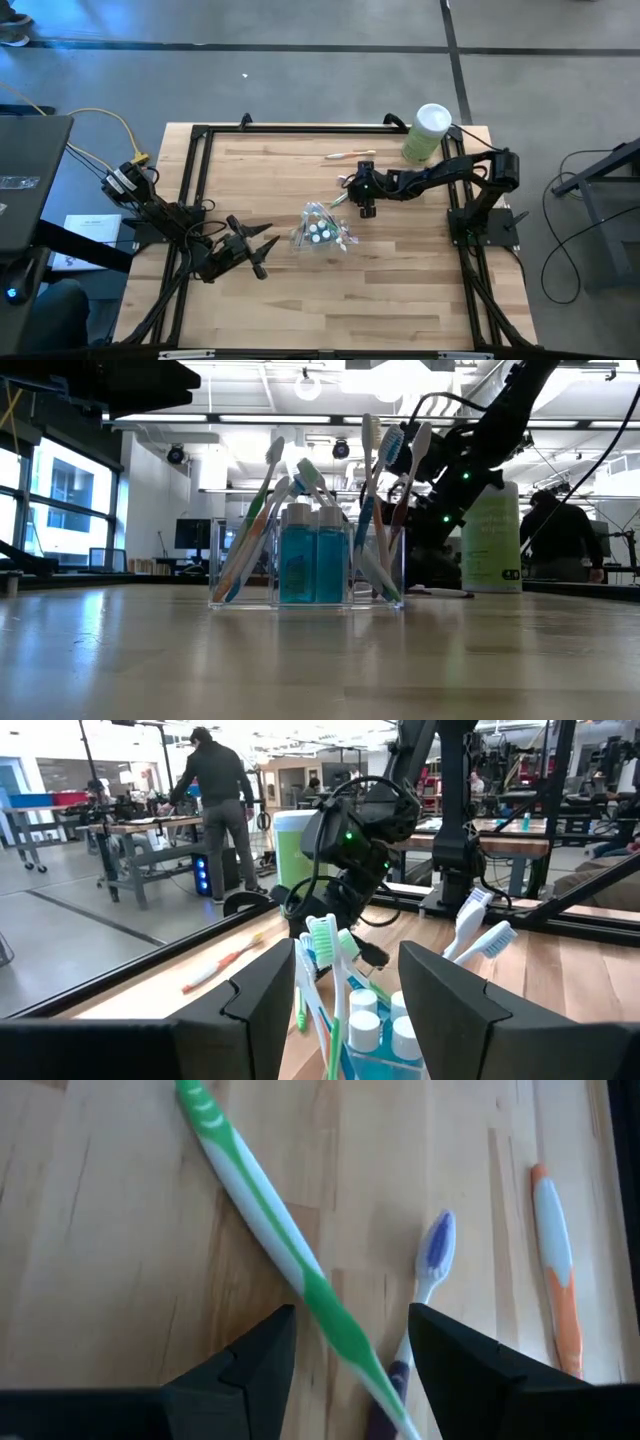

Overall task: Pick & Place toothbrushing station
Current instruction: Put the green toothbrush into the left side of the transparent organizer

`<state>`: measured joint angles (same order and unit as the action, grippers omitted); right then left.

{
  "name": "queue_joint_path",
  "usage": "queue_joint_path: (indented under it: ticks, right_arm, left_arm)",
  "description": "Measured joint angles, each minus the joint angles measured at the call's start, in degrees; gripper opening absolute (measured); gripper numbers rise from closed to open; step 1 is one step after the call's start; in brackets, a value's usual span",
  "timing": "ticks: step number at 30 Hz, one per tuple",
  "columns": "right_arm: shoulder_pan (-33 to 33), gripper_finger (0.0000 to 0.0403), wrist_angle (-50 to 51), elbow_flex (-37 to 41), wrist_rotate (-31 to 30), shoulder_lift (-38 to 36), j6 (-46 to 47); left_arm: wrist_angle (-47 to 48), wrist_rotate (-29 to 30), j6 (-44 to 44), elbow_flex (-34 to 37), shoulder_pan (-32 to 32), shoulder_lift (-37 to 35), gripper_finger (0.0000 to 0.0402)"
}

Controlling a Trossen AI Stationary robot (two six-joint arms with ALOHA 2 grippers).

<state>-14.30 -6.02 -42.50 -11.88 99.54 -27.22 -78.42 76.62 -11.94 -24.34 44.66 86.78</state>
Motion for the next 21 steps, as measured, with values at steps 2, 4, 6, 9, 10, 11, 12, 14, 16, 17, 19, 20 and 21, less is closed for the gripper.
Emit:
queue_joint_path:
  ticks: [2,4,6,9,10,11,12,14,16,17,19,20,21]
  right_arm:
    - [-0.44,0.0187,0.41,-0.90,0.29,1.21,0.53]
    - [-0.92,0.0187,1.79,-1.70,0.47,2.28,1.82]
    - [-1.29,0.0186,3.23,-2.16,0.42,3.10,3.24]
    - [-1.50,0.0170,4.80,-2.34,0.55,3.29,4.45]
    - [-1.48,0.0158,5.02,-2.34,0.55,3.33,4.83]
    - [-1.45,0.0145,5.14,-2.33,0.52,3.35,5.02]
    - [-1.44,0.0129,5.24,-2.32,0.52,3.37,5.11]
    - [-1.38,0.0092,5.49,-2.30,0.46,3.44,5.09]
    - [-1.28,0.0050,5.76,-2.30,0.75,3.48,5.00]
    - [-1.01,0.0027,5.94,-2.30,0.63,3.48,4.90]
    - [-0.67,0.0015,6.29,-2.30,-0.33,3.50,5.10]
    - [-0.39,0.0015,6.37,-2.30,-1.03,3.52,5.81]
    - [-0.04,0.0015,6.41,-2.28,-2.24,3.53,6.44]
  left_arm:
    - [0.00,-0.01,0.00,0.00,0.00,0.00,0.0175]
    - [0.01,0.00,0.00,0.00,0.00,0.00,0.0175]
    - [0.01,0.02,-0.01,0.00,0.00,0.00,0.0175]
    - [0.02,0.04,-0.02,0.00,0.02,0.00,0.0175]
    - [0.01,0.04,-0.02,0.00,0.01,0.00,0.0175]
    - [0.01,0.07,-0.02,0.00,0.02,0.00,0.0175]
    - [0.02,0.09,-0.02,0.00,0.02,0.00,0.0175]
    - [0.01,0.09,-0.02,0.00,0.02,0.00,0.0175]
    - [0.01,0.10,-0.02,0.00,0.02,0.00,0.0175]
    - [0.01,0.11,-0.02,0.00,0.02,0.00,0.0175]
    - [0.01,0.11,-0.04,0.00,0.02,0.00,0.0175]
    - [0.01,0.11,-0.04,0.00,0.02,0.00,0.0175]
    - [0.01,0.11,-0.04,0.00,0.02,0.00,0.0175]
